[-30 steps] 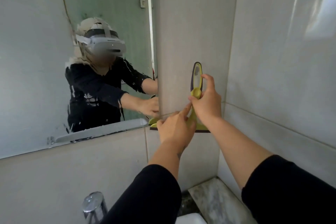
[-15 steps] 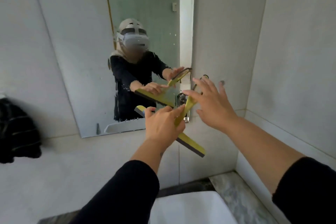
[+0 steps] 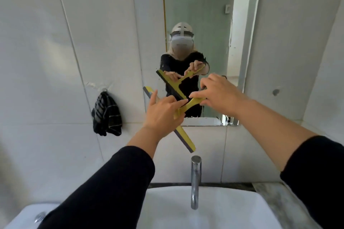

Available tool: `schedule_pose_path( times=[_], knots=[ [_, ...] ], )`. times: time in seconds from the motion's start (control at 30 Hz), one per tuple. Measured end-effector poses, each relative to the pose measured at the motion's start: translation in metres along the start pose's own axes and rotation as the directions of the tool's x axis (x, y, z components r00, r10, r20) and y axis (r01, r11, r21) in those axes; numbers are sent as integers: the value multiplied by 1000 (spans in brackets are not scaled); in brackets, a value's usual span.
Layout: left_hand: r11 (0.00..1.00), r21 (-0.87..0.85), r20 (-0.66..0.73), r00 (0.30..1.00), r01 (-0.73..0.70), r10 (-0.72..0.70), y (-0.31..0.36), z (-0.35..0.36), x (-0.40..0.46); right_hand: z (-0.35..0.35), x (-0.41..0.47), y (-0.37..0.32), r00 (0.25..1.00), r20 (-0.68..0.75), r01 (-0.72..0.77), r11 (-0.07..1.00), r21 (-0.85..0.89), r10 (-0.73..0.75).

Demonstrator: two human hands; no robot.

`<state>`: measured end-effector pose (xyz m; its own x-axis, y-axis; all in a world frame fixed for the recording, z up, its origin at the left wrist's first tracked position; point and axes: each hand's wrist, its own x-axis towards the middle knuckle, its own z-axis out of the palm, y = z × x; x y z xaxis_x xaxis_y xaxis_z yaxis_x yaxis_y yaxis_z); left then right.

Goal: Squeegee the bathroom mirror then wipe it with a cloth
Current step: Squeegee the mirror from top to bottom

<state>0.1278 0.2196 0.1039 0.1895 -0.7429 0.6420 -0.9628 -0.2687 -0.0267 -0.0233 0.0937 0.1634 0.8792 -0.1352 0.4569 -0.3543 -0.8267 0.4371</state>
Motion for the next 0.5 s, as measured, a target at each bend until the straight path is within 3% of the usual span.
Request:
schedule_pose_path(
  times=[0.23,0.37,0.5],
  knots=[
    [979,-88,-243,949,186,-202,-17,-27,17,-44,15,16,974,-132,-192,980,-49,184],
    [942,-128,-206,921,309,-330,-22,-39,37,-64,27,35,941,-208,-288,955,-75,267],
    [928,-113,-126,921,355,-368,-27,-45,58,-80,47,49,909,-273,-339,939,-51,314]
  ],
)
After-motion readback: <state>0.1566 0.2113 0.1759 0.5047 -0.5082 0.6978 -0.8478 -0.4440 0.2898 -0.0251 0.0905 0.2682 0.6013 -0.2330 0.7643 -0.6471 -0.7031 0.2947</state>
